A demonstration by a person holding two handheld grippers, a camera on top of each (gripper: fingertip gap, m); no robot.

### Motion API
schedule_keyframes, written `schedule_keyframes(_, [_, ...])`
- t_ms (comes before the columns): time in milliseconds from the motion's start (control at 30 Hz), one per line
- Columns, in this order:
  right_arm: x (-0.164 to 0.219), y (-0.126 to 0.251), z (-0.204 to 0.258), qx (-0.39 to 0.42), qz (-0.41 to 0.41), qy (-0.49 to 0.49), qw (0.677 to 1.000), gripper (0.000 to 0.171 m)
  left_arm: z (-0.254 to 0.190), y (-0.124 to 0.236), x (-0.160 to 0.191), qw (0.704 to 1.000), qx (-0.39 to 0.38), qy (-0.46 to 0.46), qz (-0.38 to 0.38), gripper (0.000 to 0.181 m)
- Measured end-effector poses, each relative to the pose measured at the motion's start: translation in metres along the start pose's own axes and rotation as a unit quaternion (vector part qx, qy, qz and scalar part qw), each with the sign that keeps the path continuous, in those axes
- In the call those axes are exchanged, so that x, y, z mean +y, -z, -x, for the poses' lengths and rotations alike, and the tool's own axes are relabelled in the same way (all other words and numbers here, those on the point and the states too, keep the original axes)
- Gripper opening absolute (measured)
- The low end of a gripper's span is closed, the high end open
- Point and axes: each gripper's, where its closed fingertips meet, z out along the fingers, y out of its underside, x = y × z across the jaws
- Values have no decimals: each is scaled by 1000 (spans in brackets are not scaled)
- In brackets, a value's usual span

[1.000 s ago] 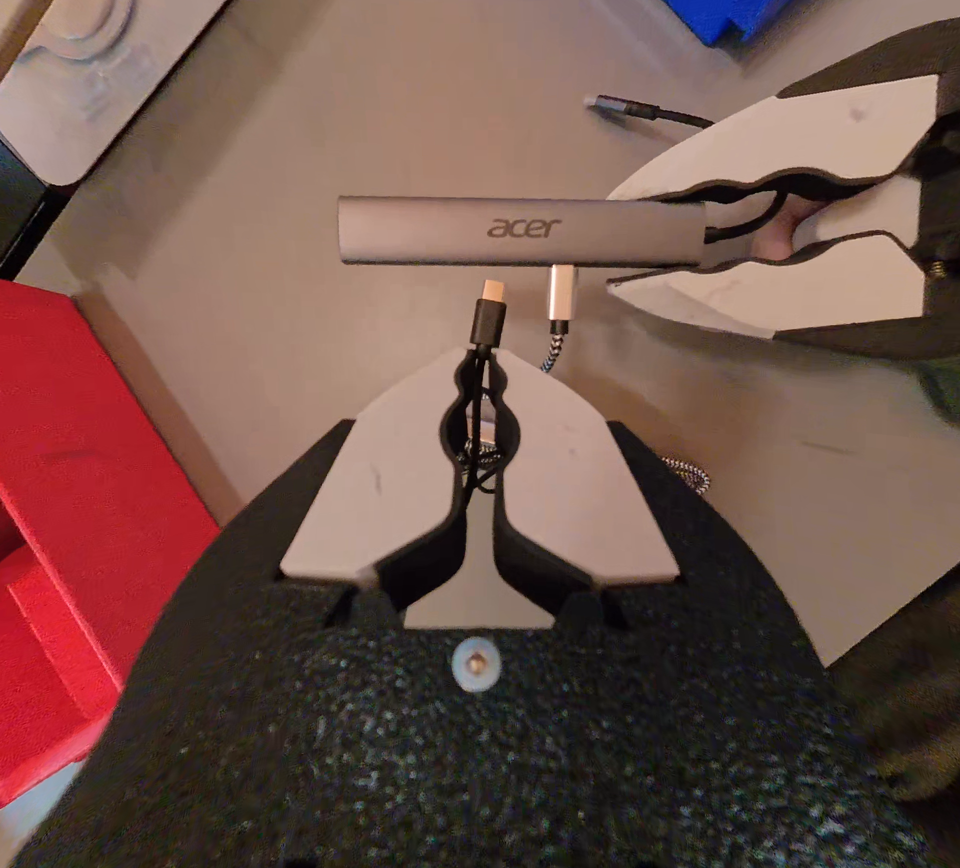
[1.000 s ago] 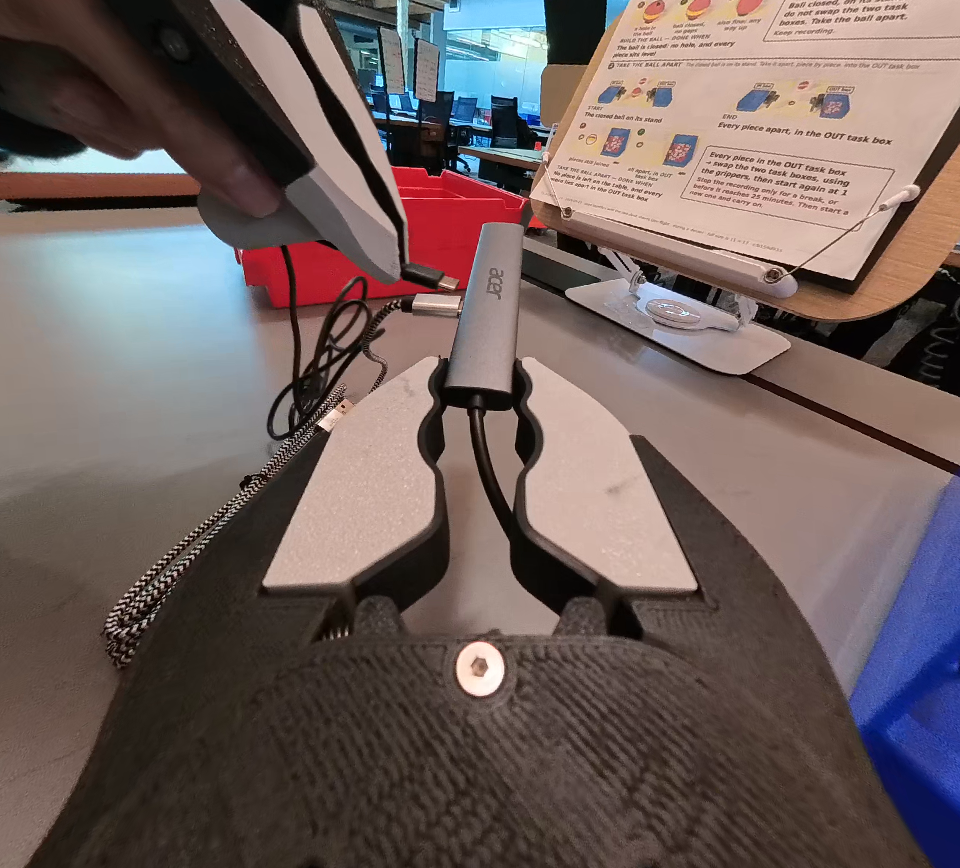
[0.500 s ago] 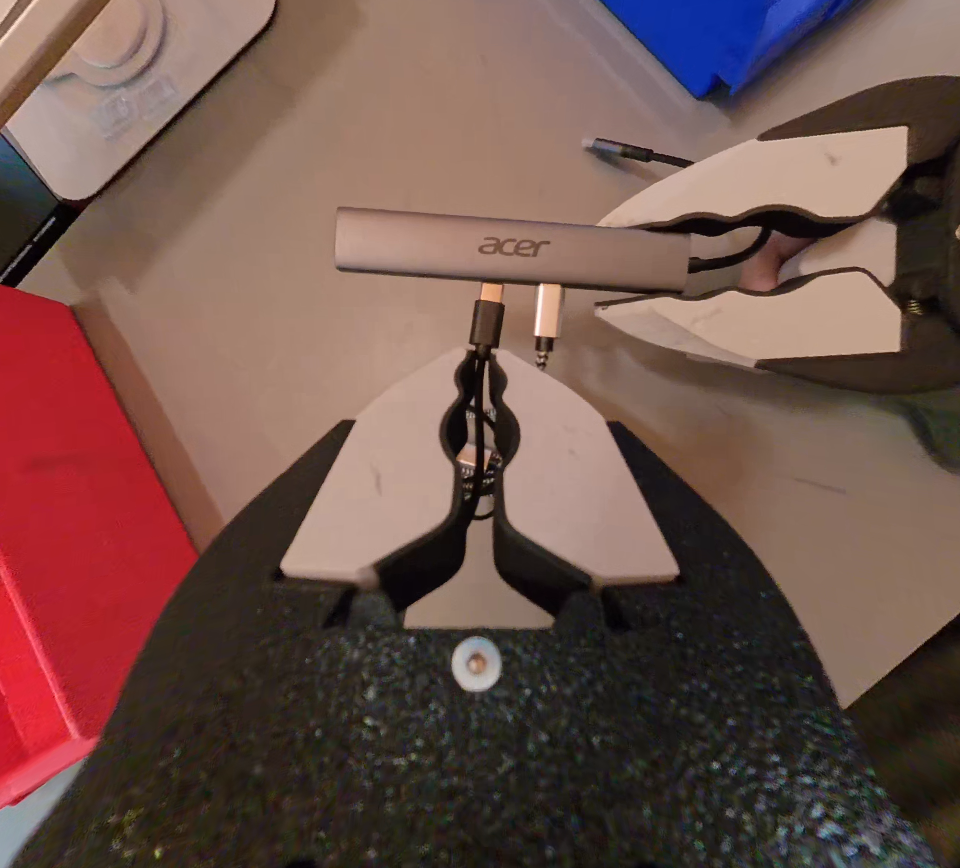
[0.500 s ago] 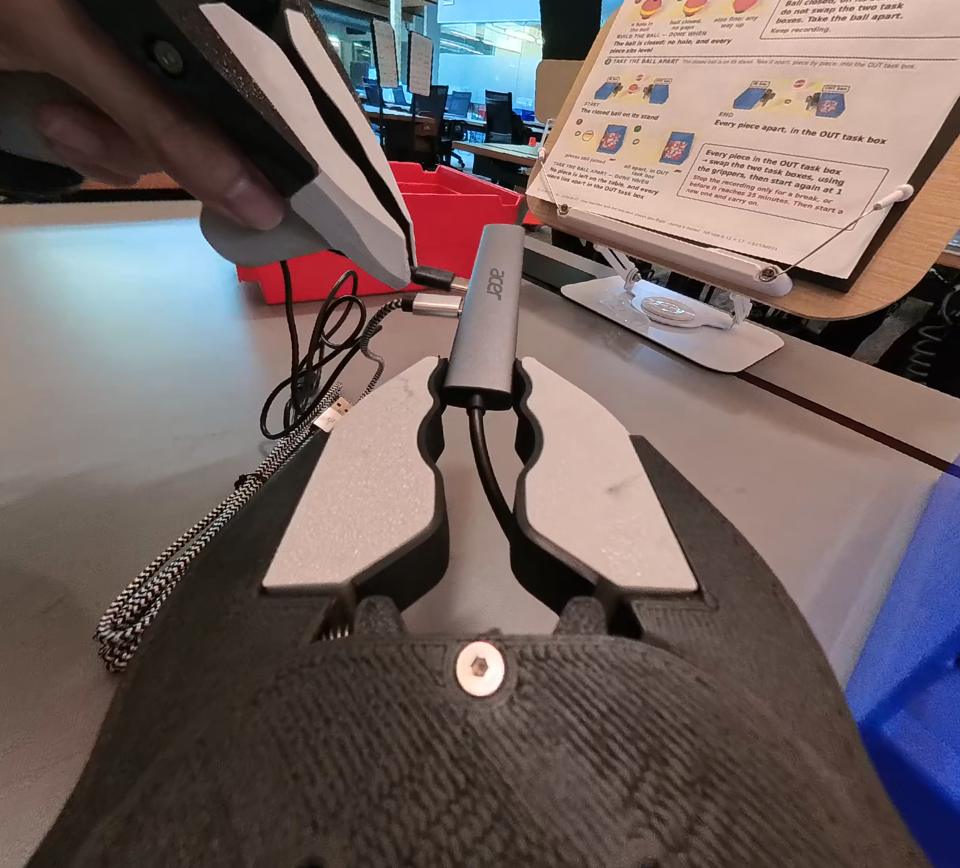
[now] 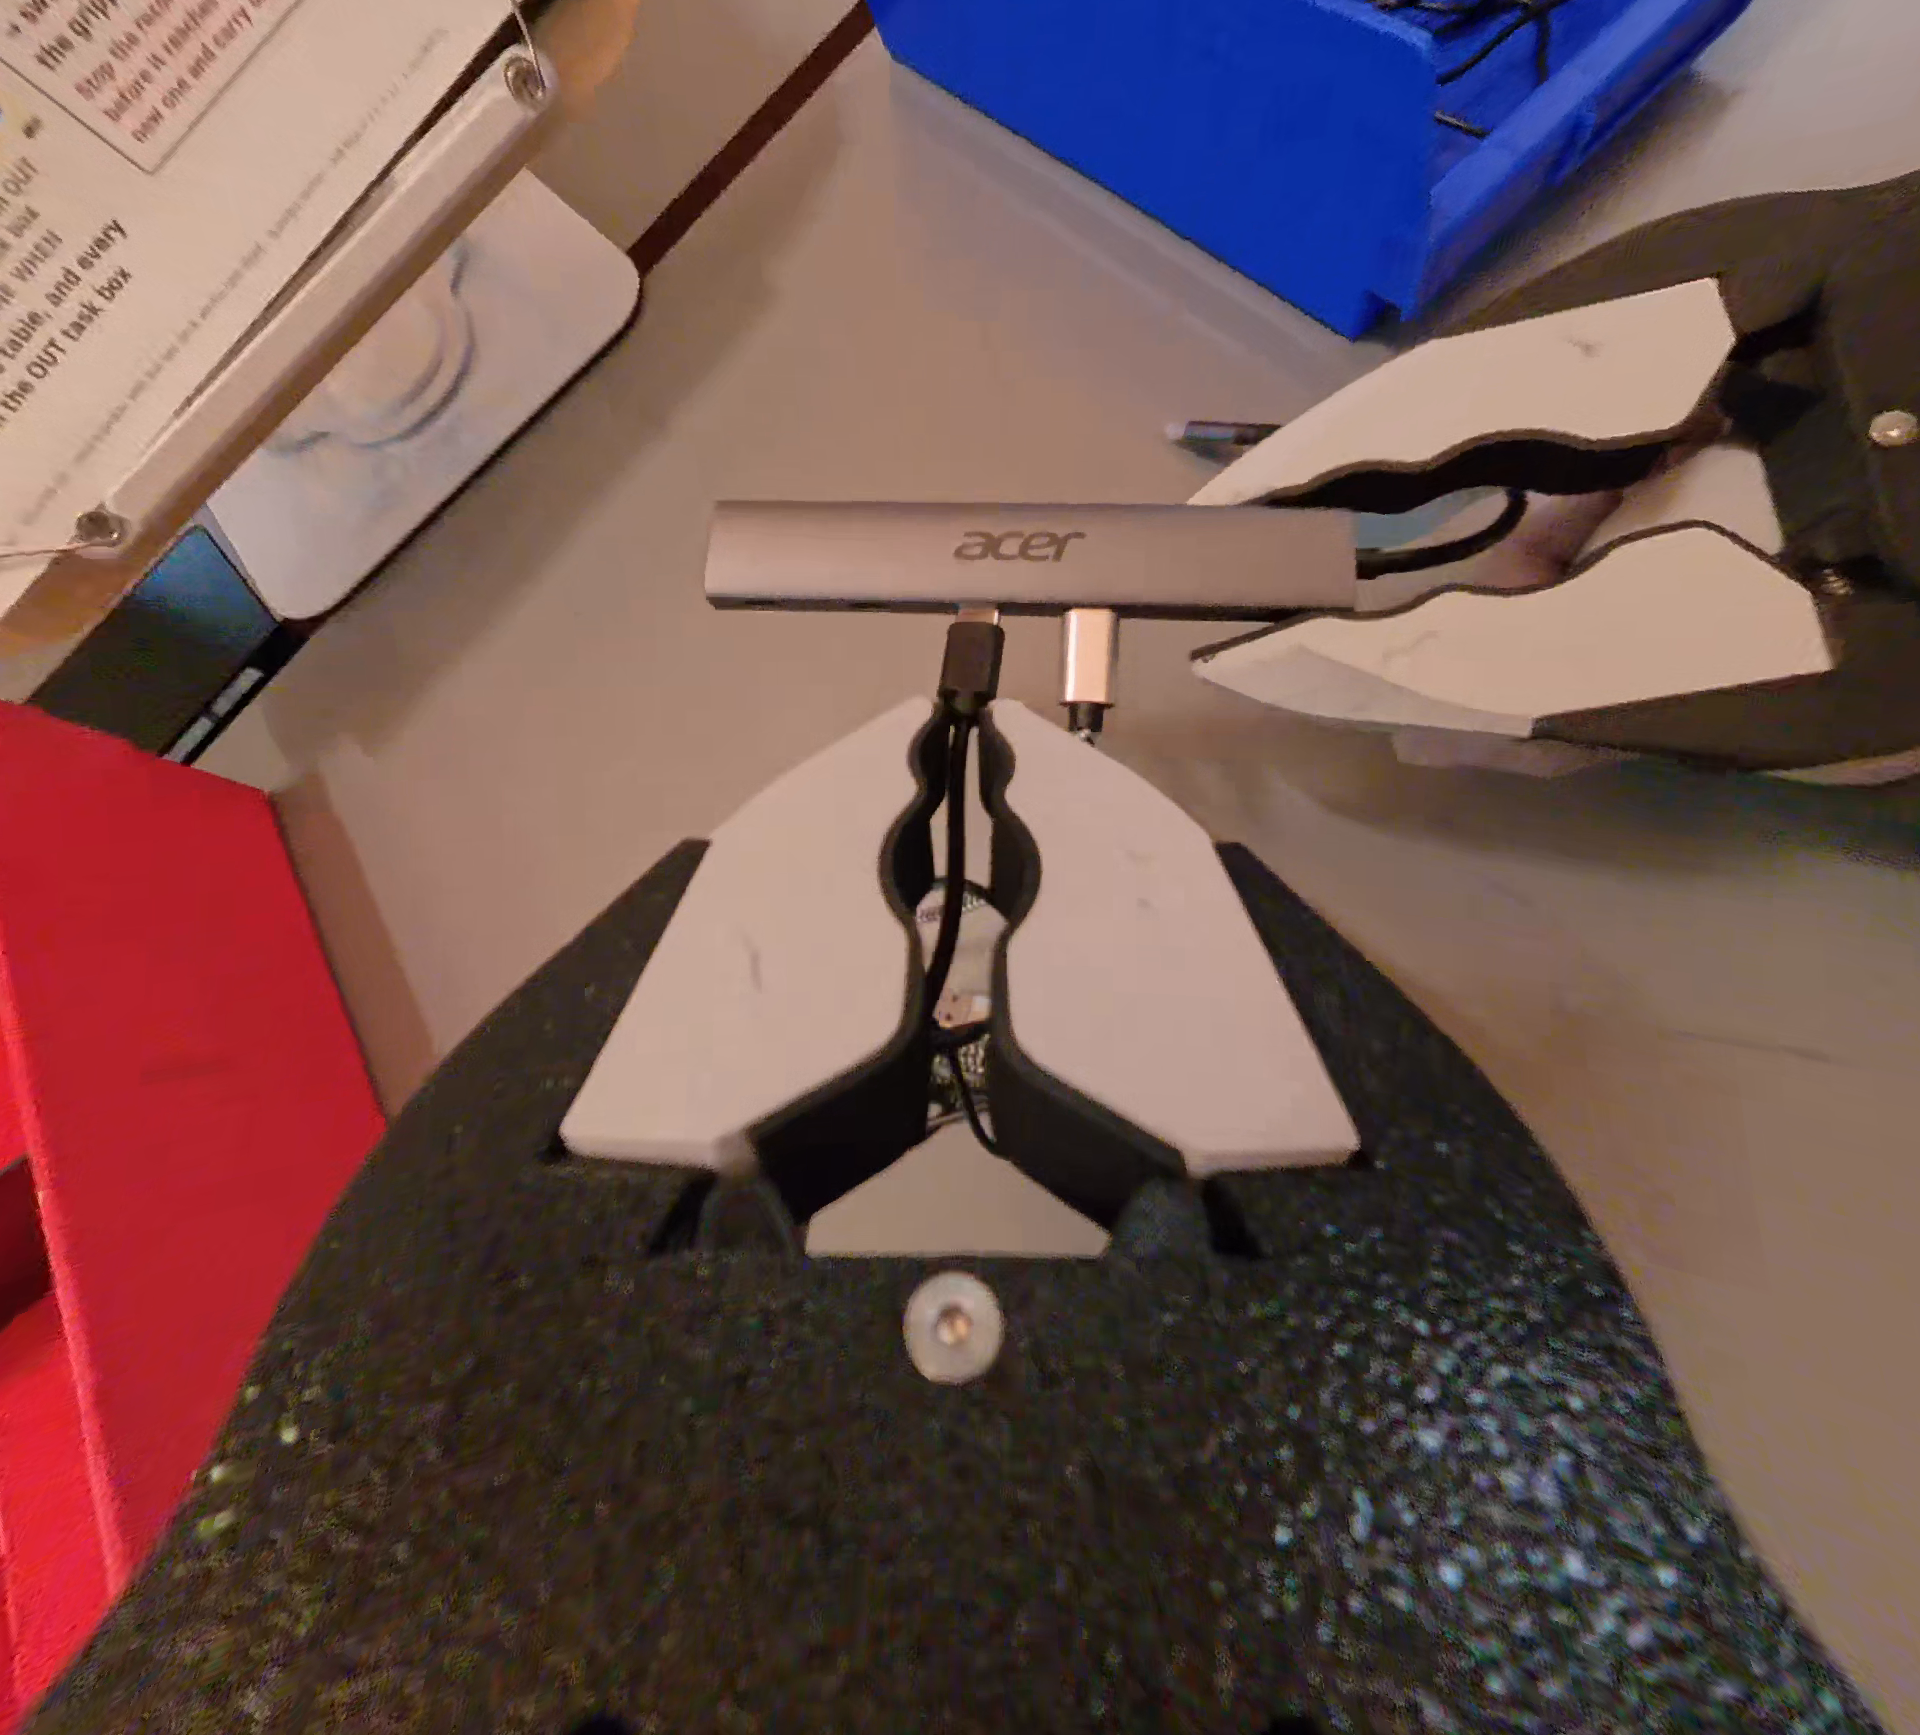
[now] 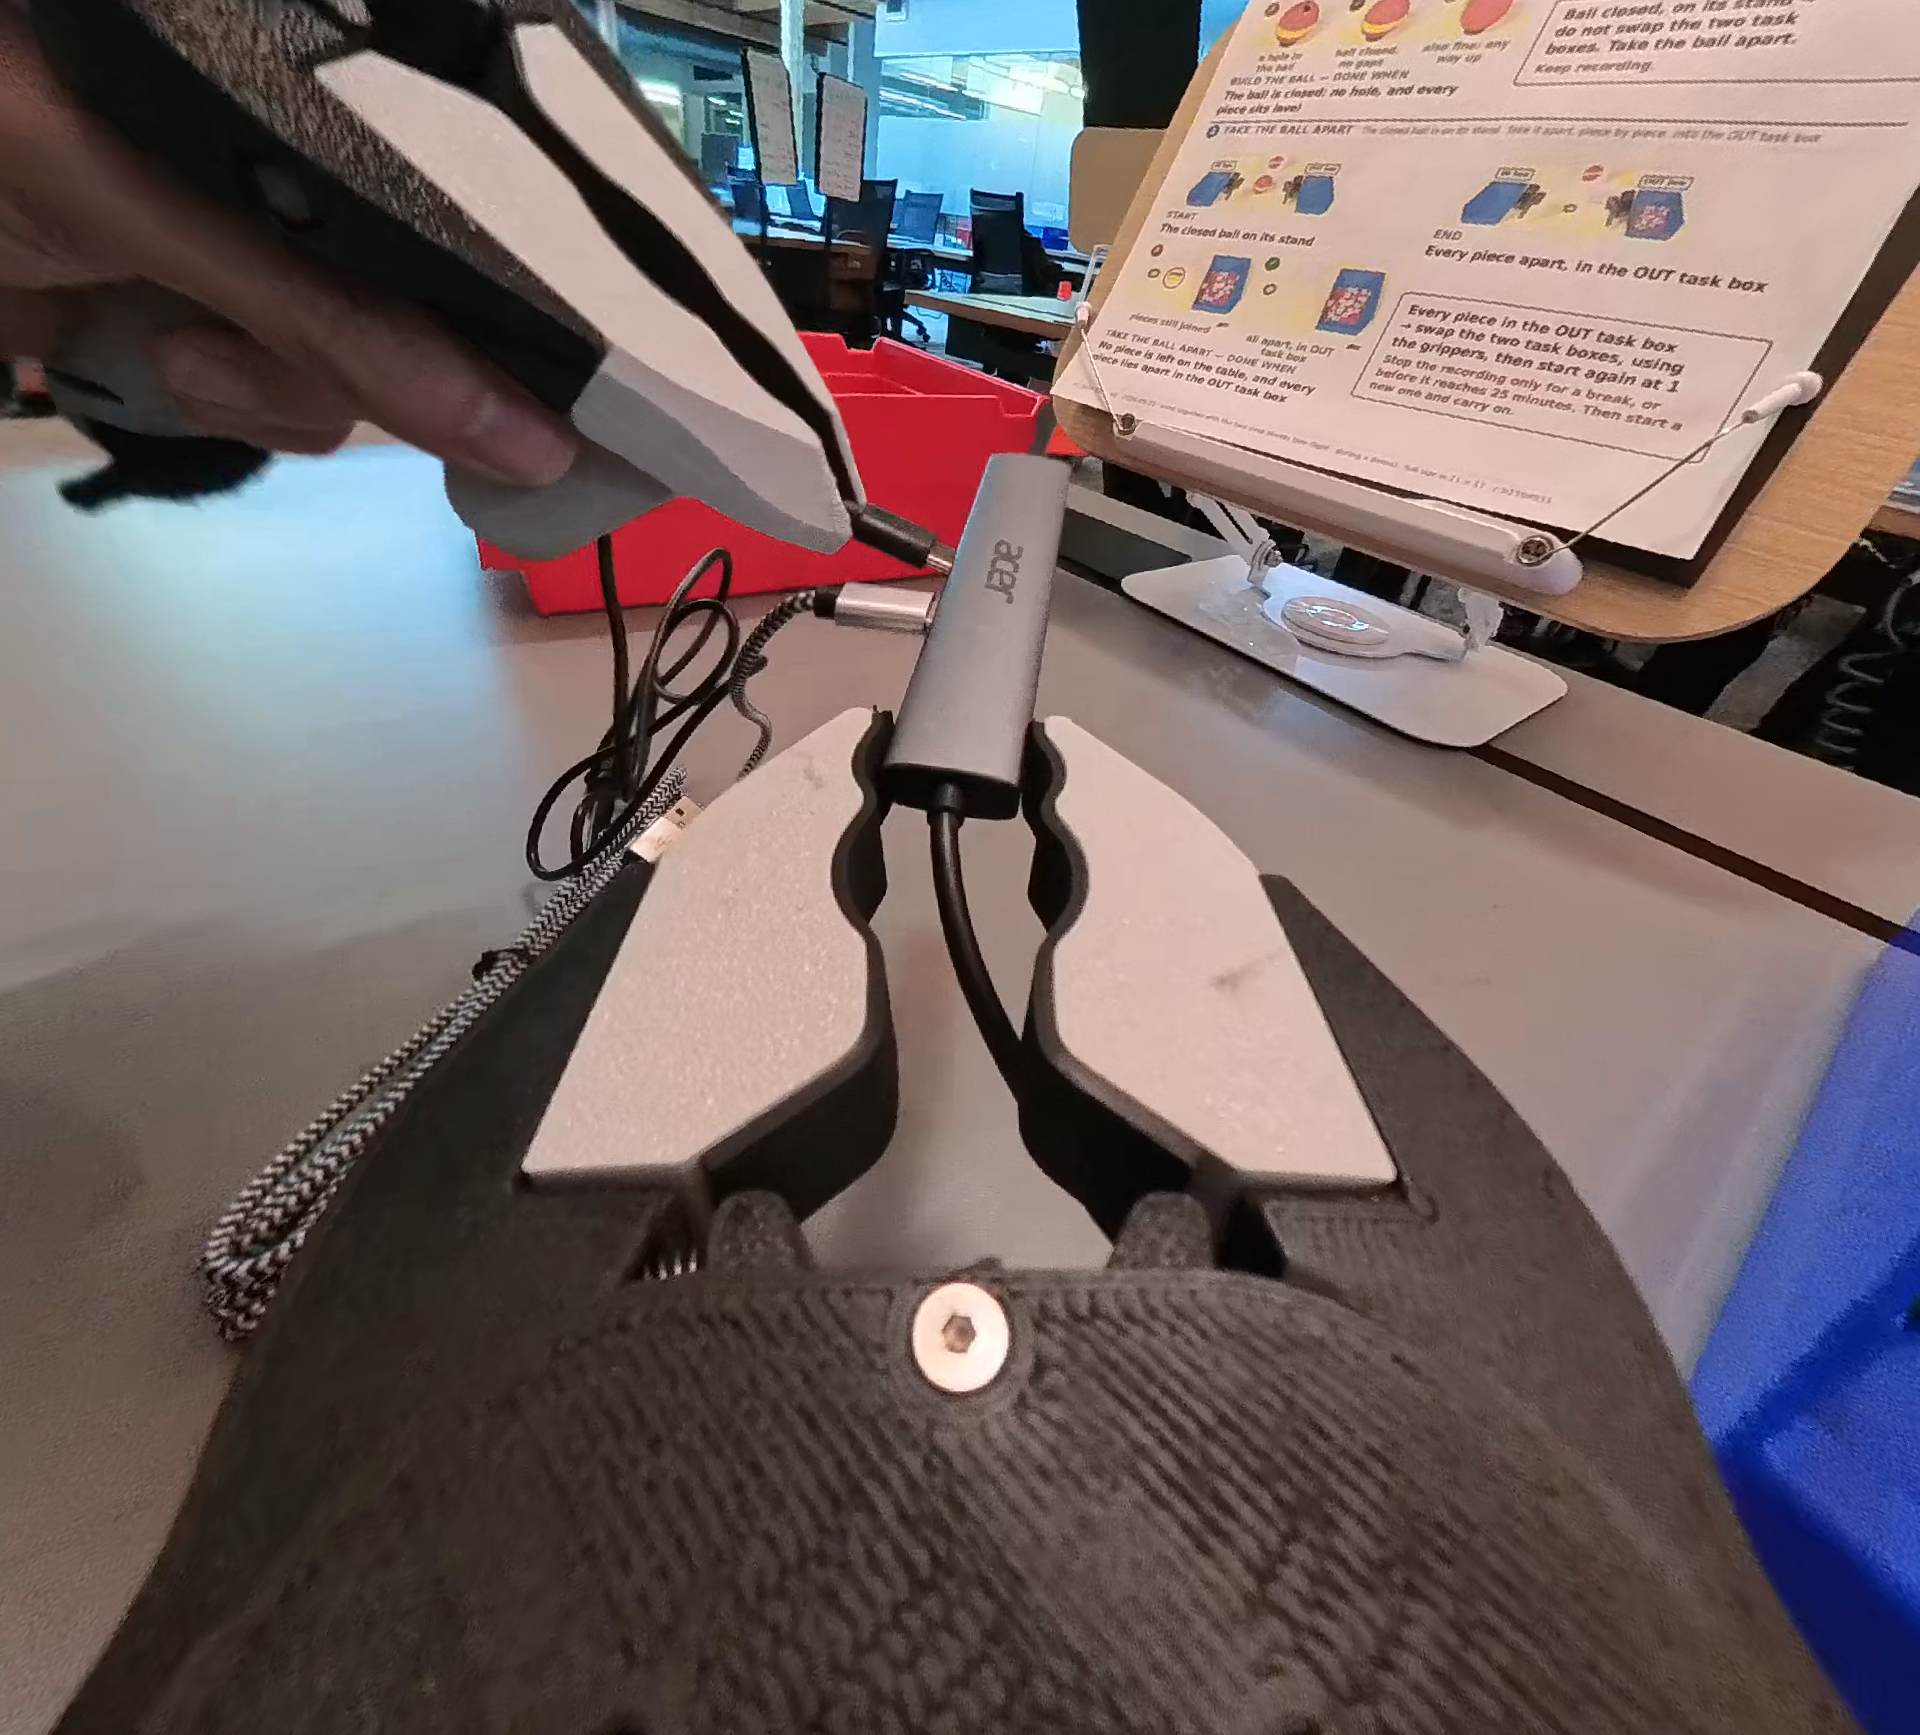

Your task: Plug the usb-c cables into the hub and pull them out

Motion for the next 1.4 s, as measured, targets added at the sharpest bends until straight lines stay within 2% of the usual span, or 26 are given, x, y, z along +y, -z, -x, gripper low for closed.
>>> schedule_keyframes(200, [-2, 1, 3, -4, -9, 10, 1000, 25, -2, -8, 8, 998, -3, -29, -54, 5])
schedule_keyframes(367, [-4, 2, 3, -14, -15, -1, 1000, 25, -3, -5, 4, 993, -1, -13, -114, 5])
schedule_keyframes(567, [-4, 2, 9, -15, -15, 26, 999, 26, -1, -1, 6, 992, -32, -83, -86, 4])
schedule_keyframes(733, [-1, 0, 13, 5, -7, 68, 998, 26, -1, 0, 7, 995, -28, -46, -85, 5])
schedule_keyframes(833, [1, -3, 14, 10, 4, 78, 997, 26, 0, 7, 3, 992, -21, -24, -119, 5])
schedule_keyframes(1000, [-4, 0, 14, -6, -18, 59, 998, 26, -2, 0, 9, 990, -24, -66, -120, 5])
schedule_keyframes(1133, [-9, 3, 6, -11, -38, 18, 999, 25, -5, 7, -5, 979, -12, -34, -202, 5])
schedule_keyframes(1233, [-9, 3, 5, -3, -39, 19, 999, 25, -4, 5, -5, 977, -35, -16, -212, 4])
schedule_keyframes(1400, [-18, 6, 4, 10, -81, 27, 996, 26, -12, 6, -5, 974, -7, 68, -216, 4])
